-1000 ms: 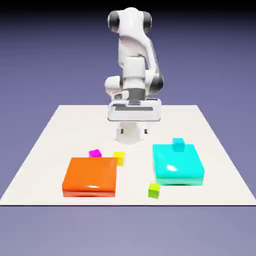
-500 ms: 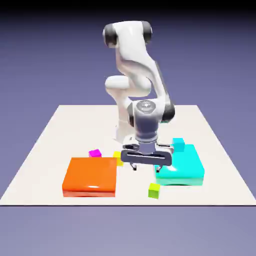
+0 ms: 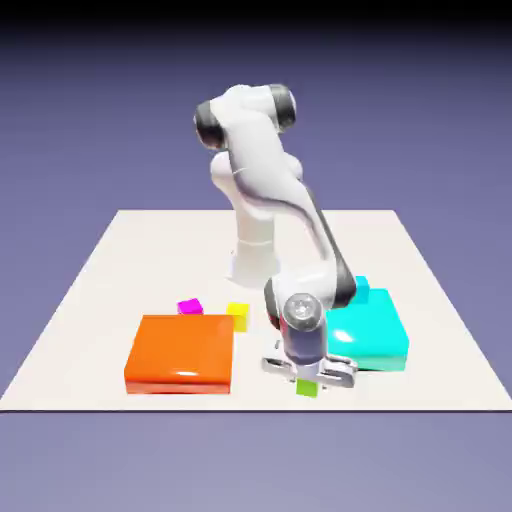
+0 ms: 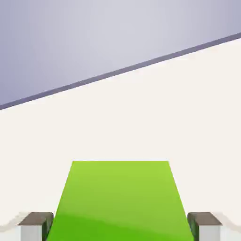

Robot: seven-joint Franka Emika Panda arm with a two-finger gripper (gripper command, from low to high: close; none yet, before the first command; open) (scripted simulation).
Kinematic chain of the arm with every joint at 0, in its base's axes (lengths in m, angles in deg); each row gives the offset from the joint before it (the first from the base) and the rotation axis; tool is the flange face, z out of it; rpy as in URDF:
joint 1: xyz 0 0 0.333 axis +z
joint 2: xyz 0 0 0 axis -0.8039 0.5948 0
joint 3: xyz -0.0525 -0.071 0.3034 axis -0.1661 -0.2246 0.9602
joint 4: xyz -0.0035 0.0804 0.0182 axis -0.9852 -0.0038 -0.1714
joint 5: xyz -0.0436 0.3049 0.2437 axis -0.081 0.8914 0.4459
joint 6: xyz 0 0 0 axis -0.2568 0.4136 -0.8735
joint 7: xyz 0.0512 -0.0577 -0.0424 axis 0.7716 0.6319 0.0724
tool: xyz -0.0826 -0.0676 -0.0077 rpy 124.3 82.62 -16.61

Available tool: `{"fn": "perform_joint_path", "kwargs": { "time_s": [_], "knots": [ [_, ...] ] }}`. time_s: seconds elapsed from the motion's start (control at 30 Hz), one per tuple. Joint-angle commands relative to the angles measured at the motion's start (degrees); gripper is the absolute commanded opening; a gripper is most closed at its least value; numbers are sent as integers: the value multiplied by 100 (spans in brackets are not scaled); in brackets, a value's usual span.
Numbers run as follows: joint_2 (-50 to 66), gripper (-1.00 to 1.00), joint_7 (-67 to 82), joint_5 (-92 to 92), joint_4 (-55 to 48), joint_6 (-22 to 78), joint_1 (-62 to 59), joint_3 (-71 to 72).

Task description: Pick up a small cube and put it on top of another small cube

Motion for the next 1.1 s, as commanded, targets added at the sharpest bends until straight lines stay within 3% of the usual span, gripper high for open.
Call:
{"fn": "perform_joint_path", "kwargs": {
  "time_s": [0.0,0.77,0.83,1.03,1.07],
  "knots": [
    [-182,-100,22,46,-71,252,-56,56],
    [-4610,-100,3887,-835,4584,-70,1357,-2777],
    [-4650,-100,3923,-843,4627,-74,1370,-2803],
    [-3503,-100,3698,-1203,4954,-1544,1268,-2942],
    [-3503,100,3698,-1203,4954,-1544,1268,-2942]
  ]
}}
